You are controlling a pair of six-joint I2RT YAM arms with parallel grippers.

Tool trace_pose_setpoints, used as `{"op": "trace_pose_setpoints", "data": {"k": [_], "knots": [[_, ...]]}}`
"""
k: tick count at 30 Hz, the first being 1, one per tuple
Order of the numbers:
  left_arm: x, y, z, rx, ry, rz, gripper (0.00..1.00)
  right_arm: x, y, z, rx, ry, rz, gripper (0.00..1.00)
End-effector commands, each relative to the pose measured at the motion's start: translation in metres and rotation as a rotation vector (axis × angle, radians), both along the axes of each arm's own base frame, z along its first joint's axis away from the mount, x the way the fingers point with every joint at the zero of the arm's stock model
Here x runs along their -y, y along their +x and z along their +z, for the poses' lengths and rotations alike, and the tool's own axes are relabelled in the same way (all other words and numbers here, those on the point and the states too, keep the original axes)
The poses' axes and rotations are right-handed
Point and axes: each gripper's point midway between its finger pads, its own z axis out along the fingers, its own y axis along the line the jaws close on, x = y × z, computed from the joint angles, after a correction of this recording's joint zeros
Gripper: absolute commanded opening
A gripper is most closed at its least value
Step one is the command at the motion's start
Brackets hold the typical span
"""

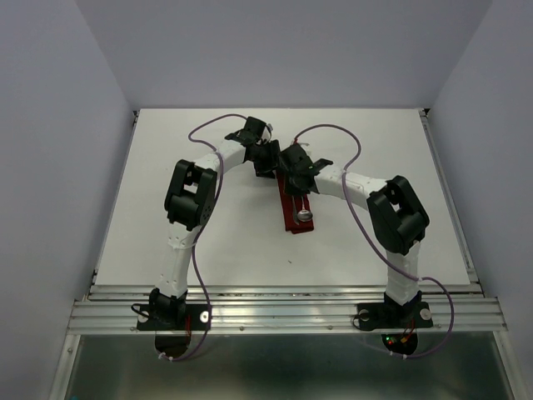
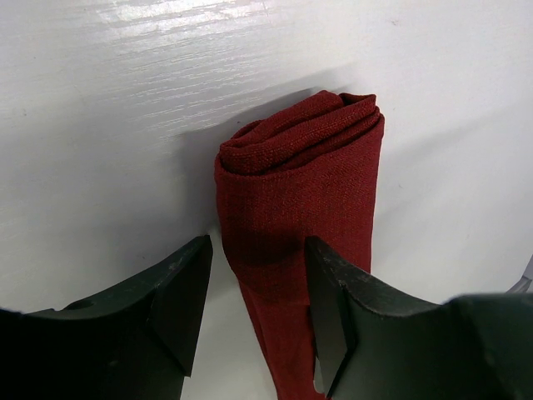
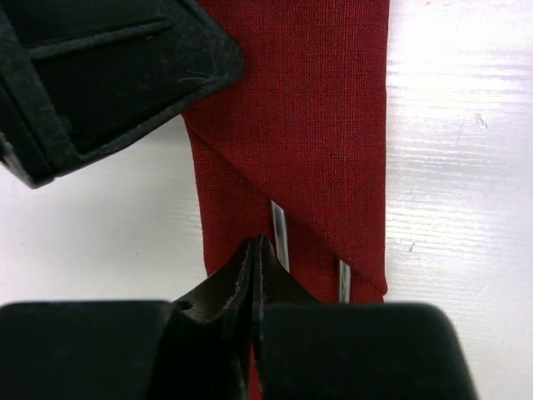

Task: Fold the napkin into a case and place the utensils inside
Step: Insert the knife into the folded napkin, then reset both arms

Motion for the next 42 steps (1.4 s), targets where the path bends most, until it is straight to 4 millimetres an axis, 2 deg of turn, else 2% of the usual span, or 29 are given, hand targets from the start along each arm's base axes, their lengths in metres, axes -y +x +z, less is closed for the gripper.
{"op": "trace_pose_setpoints", "data": {"k": [1, 4, 8, 13, 15, 16, 18, 19, 22, 23, 25, 26, 27, 28, 29, 30, 31, 32, 34, 35, 39, 40, 42], "knots": [[-0.008, -0.018, -0.019, -0.055, 0.056, -0.016, 0.60, -0.008, 0.016, 0.011, 0.057, 0.028, -0.029, 0.02], [-0.008, -0.018, -0.018, -0.051, 0.057, -0.016, 0.60, -0.008, 0.015, 0.011, 0.054, 0.032, -0.028, 0.03], [-0.008, -0.018, -0.019, -0.055, 0.056, -0.014, 0.60, -0.010, 0.013, 0.017, 0.058, 0.044, -0.015, 0.10], [-0.009, -0.019, -0.013, -0.044, 0.058, -0.014, 0.62, -0.013, 0.011, 0.038, 0.082, 0.082, 0.006, 0.19], [-0.012, -0.016, -0.007, -0.026, 0.066, -0.007, 0.63, -0.011, 0.010, 0.048, 0.101, 0.088, 0.009, 0.33], [-0.012, -0.014, 0.002, -0.005, 0.066, -0.003, 0.65, -0.006, 0.009, 0.060, 0.127, 0.086, 0.002, 0.47], [-0.016, -0.010, 0.011, 0.023, 0.080, 0.007, 0.68, 0.002, 0.007, 0.074, 0.162, 0.077, -0.012, 0.64], [-0.018, -0.008, 0.021, 0.044, 0.084, 0.007, 0.71, 0.013, 0.005, 0.087, 0.202, 0.060, -0.032, 0.78], [-0.027, -0.002, 0.034, 0.078, 0.123, 0.021, 0.80, 0.038, -0.001, 0.104, 0.259, 0.012, -0.089, 0.91], [-0.030, 0.000, 0.044, 0.097, 0.128, 0.023, 0.82, 0.061, -0.002, 0.114, 0.300, -0.024, -0.151, 1.00], [-0.038, 0.004, 0.055, 0.128, 0.158, 0.035, 0.88, 0.090, -0.004, 0.122, 0.334, -0.056, -0.233, 1.00], [-0.043, 0.008, 0.068, 0.159, 0.171, 0.050, 0.90, 0.109, -0.007, 0.139, 0.384, -0.066, -0.293, 1.00], [-0.048, 0.007, 0.073, 0.168, 0.188, 0.056, 0.91, 0.124, -0.013, 0.134, 0.382, -0.092, -0.326, 1.00], [-0.053, 0.008, 0.087, 0.197, 0.195, 0.059, 0.92, 0.148, -0.013, 0.138, 0.402, -0.112, -0.398, 1.00], [-0.060, 0.010, 0.094, 0.219, 0.221, 0.078, 0.92, 0.163, -0.019, 0.150, 0.434, -0.101, -0.442, 1.00], [-0.065, 0.010, 0.100, 0.234, 0.236, 0.088, 0.92, 0.175, -0.021, 0.143, 0.424, -0.127, -0.478, 1.00], [-0.071, 0.009, 0.107, 0.244, 0.253, 0.098, 0.92, 0.190, -0.032, 0.145, 0.432, -0.126, -0.529, 1.00], [-0.077, 0.008, 0.125, 0.280, 0.259, 0.113, 0.92, 0.208, -0.037, 0.151, 0.461, -0.156, -0.592, 1.00], [-0.092, 0.006, 0.137, 0.314, 0.301, 0.139, 0.92, 0.222, -0.051, 0.160, 0.503, -0.148, -0.648, 1.00], [-0.099, 0.002, 0.150, 0.340, 0.310, 0.156, 0.92, 0.228, -0.056, 0.164, 0.516, -0.156, -0.669, 1.00], [-0.126, -0.010, 0.178, 0.412, 0.351, 0.207, 0.92, 0.240, -0.073, 0.170, 0.543, -0.127, -0.725, 1.00], [-0.133, -0.015, 0.195, 0.447, 0.342, 0.228, 0.92, 0.243, -0.077, 0.172, 0.549, -0.121, -0.735, 1.00], [-0.144, -0.024, 0.195, 0.454, 0.361, 0.244, 0.92, 0.248, -0.082, 0.169, 0.549, -0.135, -0.746, 1.00]]}}
